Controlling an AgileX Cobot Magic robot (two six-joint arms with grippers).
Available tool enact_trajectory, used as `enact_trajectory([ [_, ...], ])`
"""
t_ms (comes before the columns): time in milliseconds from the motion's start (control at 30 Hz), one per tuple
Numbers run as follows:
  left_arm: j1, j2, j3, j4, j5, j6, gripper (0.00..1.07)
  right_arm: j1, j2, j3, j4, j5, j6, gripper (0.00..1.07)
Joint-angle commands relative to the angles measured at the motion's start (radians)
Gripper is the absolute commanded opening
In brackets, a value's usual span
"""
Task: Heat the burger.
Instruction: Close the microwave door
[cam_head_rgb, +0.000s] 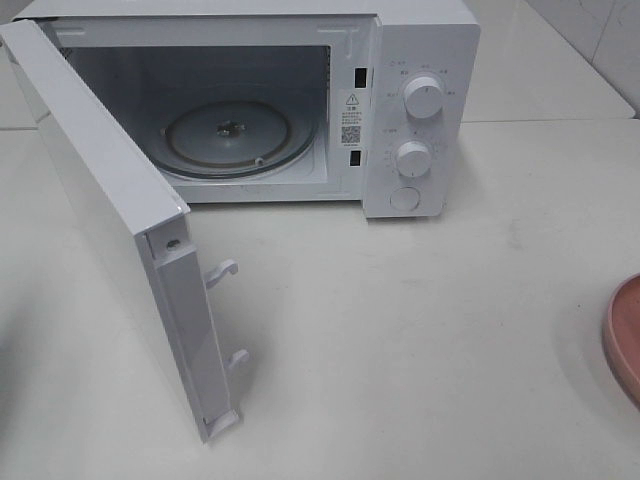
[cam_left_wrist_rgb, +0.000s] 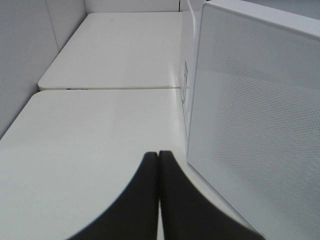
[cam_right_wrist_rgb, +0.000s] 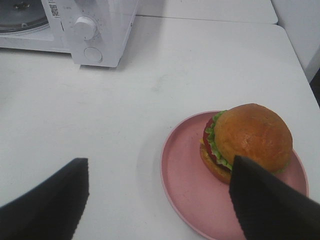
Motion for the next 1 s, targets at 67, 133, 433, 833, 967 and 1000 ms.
enact_trajectory([
  [67,0.0,0.052,-0.011,0.13,-0.083,-0.13,0.0,-0.003,-0.028,0.002,0.002,-0.012,0.001,0.75],
  [133,0.0,0.09,-0.011,0.237,-0.136,-0.205,0.0,-0.003,-0.028,0.002,0.002,-0.012,0.001,0.75],
  [433,-0.025,0.275,-0.028,0.403,-0.371,-0.281,0.0,-0.003,-0.028,0.002,0.002,-0.012,0.002,0.75],
  [833,-0.34,0.482,-0.109,0.12,-0.446,-0.07,0.0,-0.003,-0.028,0.002,0.001,-0.012,0.003,0.75],
  [967,-0.405,0.523,-0.138,0.058,-0.448,-0.046,0.0,-0.003,-0.028,0.002,0.0,-0.012,0.003,0.75],
  [1000,-0.443,0.55,-0.16,0.015,-0.448,-0.008,0.0,-0.003,-0.028,0.002,0.0,-0.012,0.003,0.75],
])
